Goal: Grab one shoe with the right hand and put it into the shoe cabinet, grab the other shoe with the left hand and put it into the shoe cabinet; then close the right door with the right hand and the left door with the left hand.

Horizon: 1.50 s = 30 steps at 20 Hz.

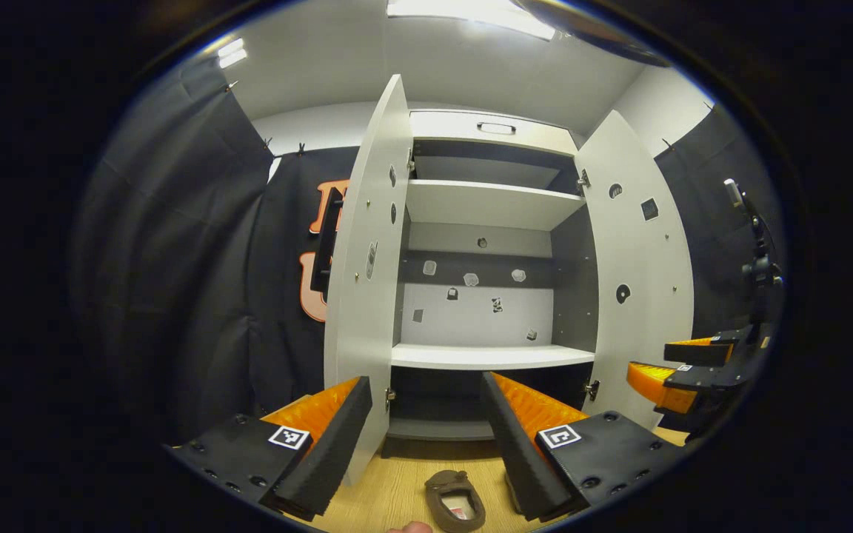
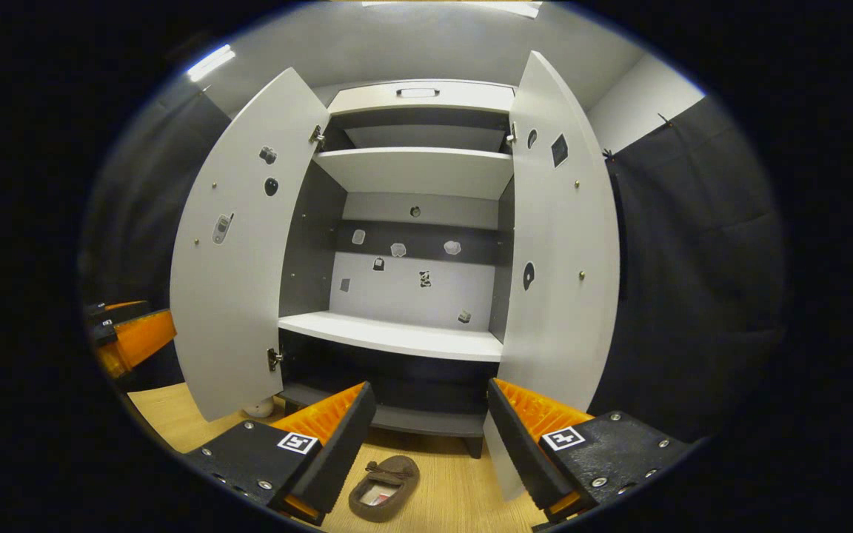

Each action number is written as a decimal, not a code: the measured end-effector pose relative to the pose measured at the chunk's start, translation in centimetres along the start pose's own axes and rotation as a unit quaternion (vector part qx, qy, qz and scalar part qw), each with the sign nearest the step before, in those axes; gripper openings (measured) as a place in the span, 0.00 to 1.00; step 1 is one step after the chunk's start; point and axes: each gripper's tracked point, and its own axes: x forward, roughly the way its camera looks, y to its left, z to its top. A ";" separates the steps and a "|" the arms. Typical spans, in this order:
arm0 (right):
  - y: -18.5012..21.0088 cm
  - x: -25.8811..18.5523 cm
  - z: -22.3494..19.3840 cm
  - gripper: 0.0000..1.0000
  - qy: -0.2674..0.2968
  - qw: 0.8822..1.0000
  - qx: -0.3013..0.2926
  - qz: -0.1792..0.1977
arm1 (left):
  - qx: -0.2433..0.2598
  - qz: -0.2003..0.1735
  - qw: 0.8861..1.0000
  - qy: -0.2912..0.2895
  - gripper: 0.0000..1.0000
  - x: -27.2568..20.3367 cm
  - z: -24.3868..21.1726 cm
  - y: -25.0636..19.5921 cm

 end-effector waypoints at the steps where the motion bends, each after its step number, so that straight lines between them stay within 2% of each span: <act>1: 0.4 1.0 -1.3 0.94 0.011 1.000 0.000 0.003 | 0.001 0.001 1.000 0.003 0.96 0.0 -0.2 0.2; 7: 2.6 5.6 -12.8 0.94 0.126 0.992 -0.002 0.018 | 0.013 0.012 1.000 0.011 0.96 -0.3 -0.6 1.1; 8: 2.7 5.7 -15.0 0.95 0.150 0.988 -0.001 0.017 | 0.014 0.013 1.000 0.012 0.94 -0.3 -0.7 1.2; 13: 2.5 5.3 -24.3 0.95 0.255 0.967 0.006 0.002 | 0.014 0.017 1.000 0.015 0.96 -0.2 -0.9 1.5; 14: 2.5 5.1 -25.4 0.95 0.267 0.964 0.007 0.000 | 0.012 0.017 1.000 0.017 0.99 -0.2 -1.0 1.5; 15: 2.5 5.0 -26.3 0.95 0.278 0.961 0.006 0.000 | 0.012 0.018 1.000 0.019 0.96 -0.3 -1.1 1.5; 22: 2.2 6.3 -31.9 0.95 0.347 0.938 -0.011 -0.002 | 0.011 0.018 0.999 0.027 0.96 -0.2 -1.7 1.7; 25: 2.1 8.8 -33.1 0.92 0.338 0.941 -0.006 -0.001 | 0.008 0.021 0.999 0.028 0.96 -0.5 -1.8 1.8; 27: 2.0 8.9 -34.7 0.89 0.362 0.932 -0.006 0.003 | -0.001 0.021 0.999 0.033 0.97 -0.6 -2.1 1.8; 30: 2.9 9.8 -35.7 0.83 0.364 0.931 0.031 0.014 | -0.006 0.027 0.999 0.038 0.96 -0.8 -2.3 2.2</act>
